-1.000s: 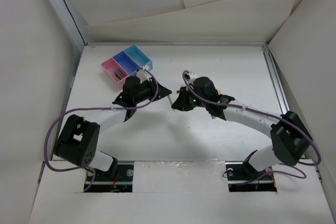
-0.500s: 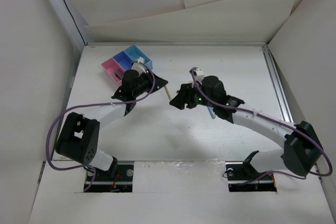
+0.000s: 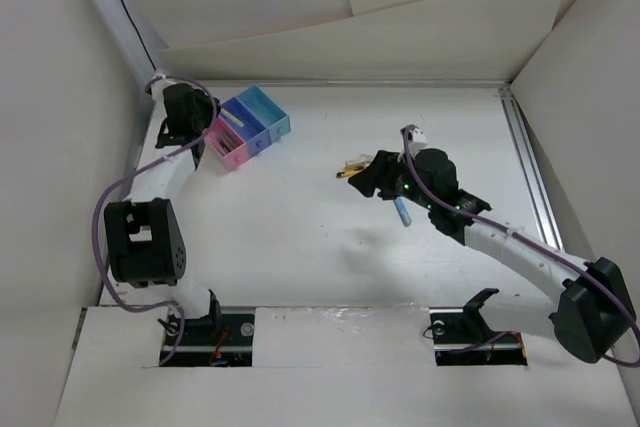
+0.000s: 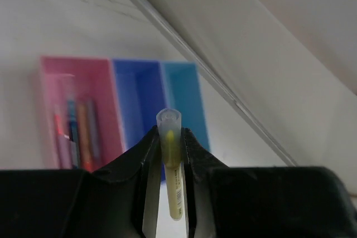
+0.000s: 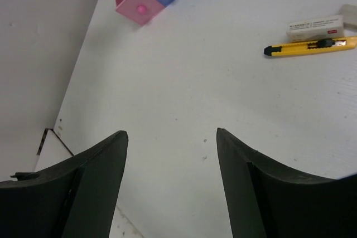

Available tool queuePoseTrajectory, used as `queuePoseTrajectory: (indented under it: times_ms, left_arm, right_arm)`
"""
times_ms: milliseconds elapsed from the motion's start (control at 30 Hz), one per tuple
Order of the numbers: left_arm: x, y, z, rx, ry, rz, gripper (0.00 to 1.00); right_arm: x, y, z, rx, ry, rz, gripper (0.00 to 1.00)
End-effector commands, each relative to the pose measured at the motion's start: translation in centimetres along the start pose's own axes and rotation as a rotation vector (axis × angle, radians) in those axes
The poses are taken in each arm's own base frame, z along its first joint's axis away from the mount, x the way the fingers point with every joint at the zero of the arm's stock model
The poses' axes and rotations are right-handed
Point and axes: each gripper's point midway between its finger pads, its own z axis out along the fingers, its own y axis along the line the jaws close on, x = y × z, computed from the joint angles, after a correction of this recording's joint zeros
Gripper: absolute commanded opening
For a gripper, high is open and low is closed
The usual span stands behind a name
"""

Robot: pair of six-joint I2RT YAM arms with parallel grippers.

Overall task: Sort the stationery into containers
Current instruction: Place the pen in the storage box.

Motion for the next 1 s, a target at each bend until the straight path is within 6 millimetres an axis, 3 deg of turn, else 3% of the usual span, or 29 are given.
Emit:
queuePoseTrajectory:
  times_ms: [0,33,133,233,400,467,567,667,800,933,967]
  left_arm:
    - [-1.2,4.5,1.6,-0.167,0.009,0.053,0.06]
    - [-2.2,4.1,2.0,-0.178,-0.013,0.074,0.06]
    - [-2.4,5.5,3.2,-0.246,-0.01,0.136,0.06]
    - [-1.5,7.0,4.0,-0.293,0.02,0.166,0.06]
    - [-1.1,7.6,4.9,-0.311,0.027,0.169,0.06]
    - [-0.8,8.7,5.2,-0.349,0.037,0.186,0.08]
    - [-0.3,9.6,5.2,-0.384,0.05,0.192,0.16]
    - [-0.2,9.5,5.2,-0.393,0.041,0.199,0.41]
    - [0.5,7.9,5.1,-0.358,0.043,0.21,0.52]
    - [-1.2,3.6,3.4,-0.23,0.002,0.143,0.53]
    - [-0.8,3.6,2.8,-0.212,0.005,0.127,0.53]
  right_arm:
    - [-2.3,0.2,-0.6,-0.009,-0.082,0.026,0.7]
    - [-2.3,0.2,-0.6,-0.009,-0.082,0.026,0.7]
    - [-2.4,0.6,-0.8,-0.022,-0.083,0.034,0.7]
    - [-2.4,0.6,-0.8,-0.022,-0.083,0.034,0.7]
    - [-2.6,0.3,-0.9,-0.015,-0.089,0.036,0.7]
    - [-2.5,-0.6,-0.8,0.022,-0.096,0.04,0.7]
    - [-2.9,-1.6,-0.8,0.066,-0.12,0.054,0.7]
    - [-3.3,-2.4,-0.9,0.104,-0.139,0.059,0.73]
    - [-3.7,-5.1,-1.0,0.224,-0.17,0.095,0.76]
    - [-4.0,-8.6,-1.2,0.37,-0.199,0.131,0.79]
    - [-3.9,-9.7,-1.2,0.416,-0.194,0.15,0.79]
